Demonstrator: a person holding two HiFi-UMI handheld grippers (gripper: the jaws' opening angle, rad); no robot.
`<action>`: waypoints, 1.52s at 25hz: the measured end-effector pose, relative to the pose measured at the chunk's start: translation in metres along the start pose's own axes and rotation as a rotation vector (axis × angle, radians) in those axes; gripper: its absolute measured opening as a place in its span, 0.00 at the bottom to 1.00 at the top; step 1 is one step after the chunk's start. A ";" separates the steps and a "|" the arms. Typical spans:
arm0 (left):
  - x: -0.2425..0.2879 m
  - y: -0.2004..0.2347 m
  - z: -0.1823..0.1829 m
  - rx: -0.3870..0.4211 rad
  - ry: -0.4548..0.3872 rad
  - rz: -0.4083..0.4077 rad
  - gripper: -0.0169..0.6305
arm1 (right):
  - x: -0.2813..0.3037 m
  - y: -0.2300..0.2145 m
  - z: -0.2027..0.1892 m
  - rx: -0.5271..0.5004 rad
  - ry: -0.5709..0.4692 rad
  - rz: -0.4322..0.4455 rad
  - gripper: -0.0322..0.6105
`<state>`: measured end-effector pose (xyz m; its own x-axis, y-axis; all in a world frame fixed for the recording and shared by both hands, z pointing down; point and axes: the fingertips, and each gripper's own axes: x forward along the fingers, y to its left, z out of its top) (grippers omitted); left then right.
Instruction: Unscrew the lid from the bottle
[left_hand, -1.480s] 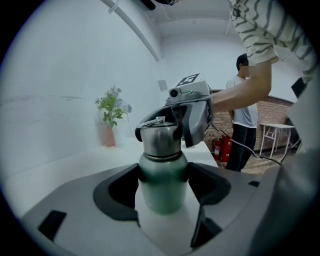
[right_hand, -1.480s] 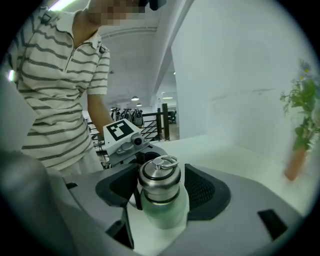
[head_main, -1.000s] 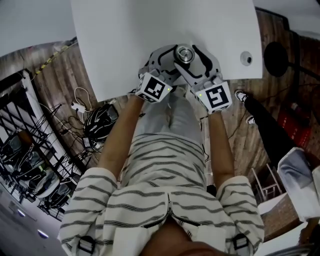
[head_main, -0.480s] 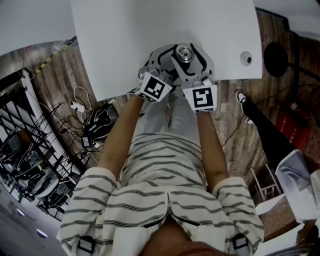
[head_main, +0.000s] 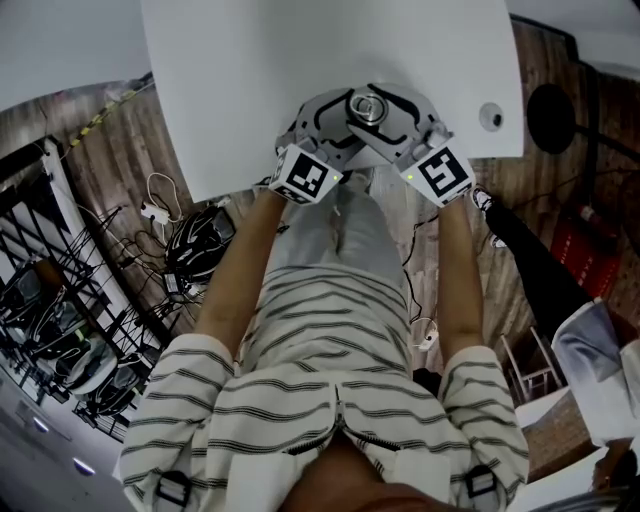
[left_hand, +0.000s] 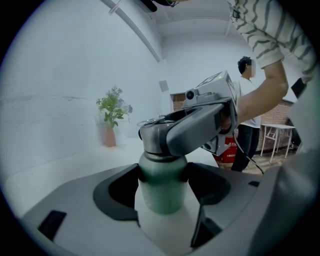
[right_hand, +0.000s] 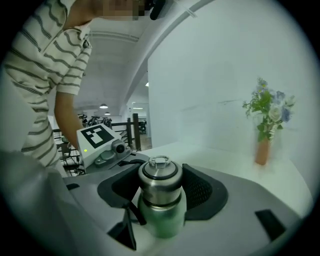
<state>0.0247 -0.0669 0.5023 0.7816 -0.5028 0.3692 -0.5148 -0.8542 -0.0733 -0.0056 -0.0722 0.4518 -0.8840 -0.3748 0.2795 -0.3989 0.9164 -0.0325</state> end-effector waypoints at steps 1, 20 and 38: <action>0.000 0.000 0.000 0.001 -0.001 -0.001 0.50 | 0.000 0.002 0.000 -0.010 -0.001 0.042 0.47; -0.008 0.006 0.010 0.043 -0.008 0.021 0.51 | -0.016 -0.017 0.040 0.105 -0.159 0.035 0.47; -0.071 0.046 0.086 -0.112 -0.143 0.221 0.25 | -0.068 -0.036 0.086 0.196 -0.141 -0.497 0.47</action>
<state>-0.0239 -0.0816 0.3936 0.6837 -0.6956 0.2207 -0.7078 -0.7057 -0.0318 0.0481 -0.0916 0.3513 -0.5967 -0.7829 0.1762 -0.8023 0.5865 -0.1109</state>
